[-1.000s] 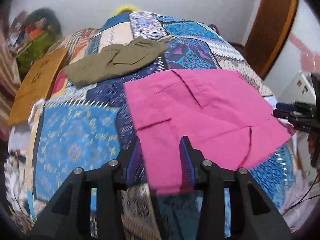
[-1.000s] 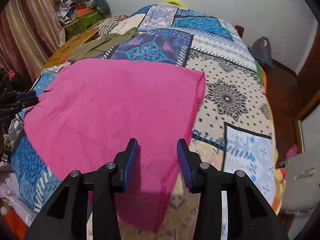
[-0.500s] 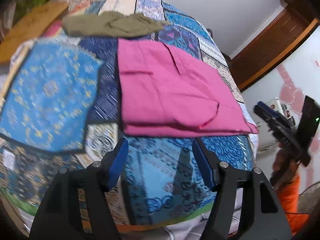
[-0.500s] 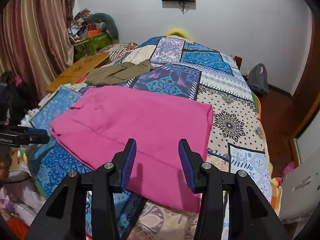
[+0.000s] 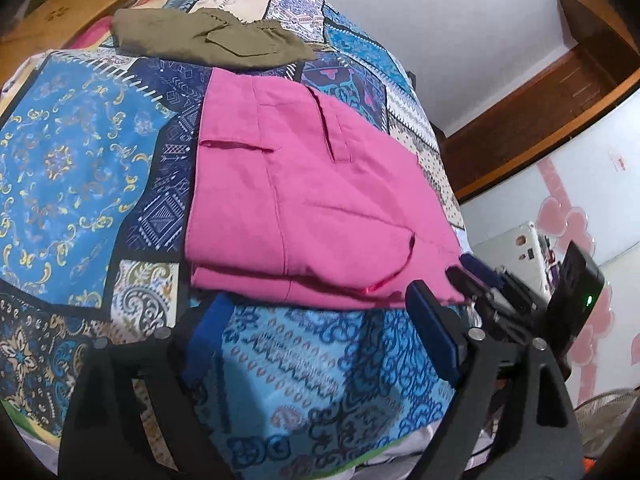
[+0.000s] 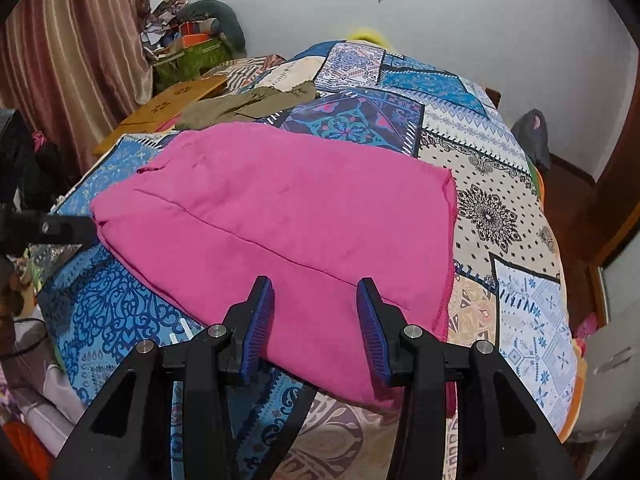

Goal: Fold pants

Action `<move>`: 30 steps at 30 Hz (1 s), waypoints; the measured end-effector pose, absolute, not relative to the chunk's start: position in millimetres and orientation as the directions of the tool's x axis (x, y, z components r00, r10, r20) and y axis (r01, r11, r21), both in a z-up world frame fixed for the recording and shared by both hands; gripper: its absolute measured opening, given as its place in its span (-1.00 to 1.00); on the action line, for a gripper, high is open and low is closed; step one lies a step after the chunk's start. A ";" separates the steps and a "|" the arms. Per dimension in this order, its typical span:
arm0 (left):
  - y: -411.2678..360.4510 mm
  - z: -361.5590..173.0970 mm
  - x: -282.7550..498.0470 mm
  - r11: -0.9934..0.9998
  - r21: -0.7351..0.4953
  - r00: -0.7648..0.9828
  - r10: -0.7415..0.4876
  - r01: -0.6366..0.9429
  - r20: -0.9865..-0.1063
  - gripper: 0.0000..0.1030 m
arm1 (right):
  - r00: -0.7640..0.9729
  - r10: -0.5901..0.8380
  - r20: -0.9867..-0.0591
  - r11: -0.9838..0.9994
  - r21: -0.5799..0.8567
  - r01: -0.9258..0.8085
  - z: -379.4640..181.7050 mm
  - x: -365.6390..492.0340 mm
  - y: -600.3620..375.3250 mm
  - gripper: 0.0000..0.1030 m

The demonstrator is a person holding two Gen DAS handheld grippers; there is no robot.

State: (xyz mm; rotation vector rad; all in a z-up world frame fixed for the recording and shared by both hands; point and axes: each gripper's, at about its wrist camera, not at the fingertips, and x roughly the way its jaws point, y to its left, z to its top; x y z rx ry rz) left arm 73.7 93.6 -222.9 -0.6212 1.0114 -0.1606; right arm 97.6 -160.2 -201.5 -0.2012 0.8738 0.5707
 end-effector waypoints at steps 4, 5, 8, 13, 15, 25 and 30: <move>104.0 -224.1 85.4 0.759 -0.625 0.562 -0.442 -0.182 -0.700 0.69 | 0.485 0.407 -0.774 0.830 0.091 -0.550 -202.3 100.4 -161.9 -0.22; 106.1 -224.7 88.1 0.744 -0.641 0.567 -0.451 -0.188 -0.689 0.69 | 0.484 0.410 -0.773 0.829 0.094 -0.551 -202.6 100.4 -162.2 -0.22; 109.2 -227.9 97.9 0.730 -0.651 0.568 -0.450 -0.211 -0.689 0.68 | 0.482 0.415 -0.771 0.828 0.101 -0.551 -203.1 100.9 -162.5 -0.22; 101.8 -224.3 117.7 0.793 -0.571 0.557 -0.383 -0.211 -0.737 0.68 | 0.470 0.424 -0.774 0.825 0.115 -0.554 -202.8 102.3 -162.9 -0.22; 97.8 -223.9 124.8 0.814 -0.539 0.556 -0.351 -0.216 -0.753 0.63 | 0.468 0.429 -0.772 0.823 0.120 -0.556 -203.5 103.5 -163.8 -0.22; 86.6 -212.4 130.6 0.927 -0.323 0.596 -0.153 -0.190 -0.789 -0.46 | 0.452 0.423 -0.785 0.831 0.137 -0.540 -202.0 108.0 -164.1 -0.22; 75.6 -192.3 118.8 0.969 -0.208 0.656 -0.070 -0.135 -0.751 -0.55 | 0.448 0.419 -0.790 0.831 0.135 -0.539 -191.4 115.3 -160.4 -0.22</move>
